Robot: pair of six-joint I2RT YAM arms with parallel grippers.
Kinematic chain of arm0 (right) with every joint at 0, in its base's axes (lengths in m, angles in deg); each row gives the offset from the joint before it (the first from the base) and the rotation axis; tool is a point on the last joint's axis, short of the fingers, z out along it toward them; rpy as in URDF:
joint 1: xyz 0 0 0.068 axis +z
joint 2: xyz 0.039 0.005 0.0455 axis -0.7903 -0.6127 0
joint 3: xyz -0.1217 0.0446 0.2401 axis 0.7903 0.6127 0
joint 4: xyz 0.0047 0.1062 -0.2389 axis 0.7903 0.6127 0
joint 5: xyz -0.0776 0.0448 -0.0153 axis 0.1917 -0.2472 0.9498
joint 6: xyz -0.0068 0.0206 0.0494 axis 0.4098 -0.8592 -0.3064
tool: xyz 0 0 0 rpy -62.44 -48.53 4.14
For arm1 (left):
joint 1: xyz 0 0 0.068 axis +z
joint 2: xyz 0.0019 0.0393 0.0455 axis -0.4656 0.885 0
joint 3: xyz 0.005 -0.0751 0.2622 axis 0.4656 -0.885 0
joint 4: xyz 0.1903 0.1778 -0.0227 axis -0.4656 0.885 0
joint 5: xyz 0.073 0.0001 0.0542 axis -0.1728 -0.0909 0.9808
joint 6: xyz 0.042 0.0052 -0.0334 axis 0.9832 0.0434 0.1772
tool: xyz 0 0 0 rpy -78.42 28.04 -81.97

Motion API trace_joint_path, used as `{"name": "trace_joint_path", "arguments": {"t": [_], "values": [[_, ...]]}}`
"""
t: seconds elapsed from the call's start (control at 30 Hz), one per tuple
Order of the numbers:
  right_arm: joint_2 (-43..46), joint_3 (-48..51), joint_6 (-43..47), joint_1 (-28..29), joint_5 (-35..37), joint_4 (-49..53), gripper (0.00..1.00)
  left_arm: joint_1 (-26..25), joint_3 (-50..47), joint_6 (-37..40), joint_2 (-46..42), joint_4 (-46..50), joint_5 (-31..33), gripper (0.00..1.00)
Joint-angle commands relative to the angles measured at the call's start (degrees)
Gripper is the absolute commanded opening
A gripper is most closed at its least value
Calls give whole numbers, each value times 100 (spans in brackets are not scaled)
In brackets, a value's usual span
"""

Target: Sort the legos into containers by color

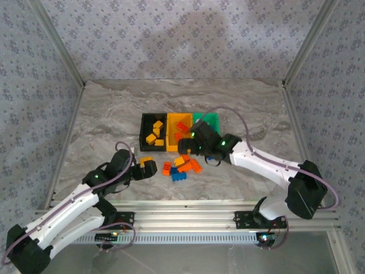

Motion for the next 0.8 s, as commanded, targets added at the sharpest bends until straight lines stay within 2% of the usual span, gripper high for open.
{"name": "trace_joint_path", "arguments": {"t": [0.0,0.1,0.27,0.6,0.77], "values": [[-45,401,-504,632,138,78,100,7,281,76,-259,461,461,100],[-359,510,-820,1250,361,-22,100,62,241,34,-440,491,485,100],[-1033,288,-1168,1745,739,-7,100,117,134,-28,-501,474,376,100],[-1960,-83,-1551,1890,1052,-24,99,169,-87,-107,-542,372,145,100],[-2226,-170,-1523,1805,1074,-71,92,173,-187,-166,-679,384,151,100]]}}
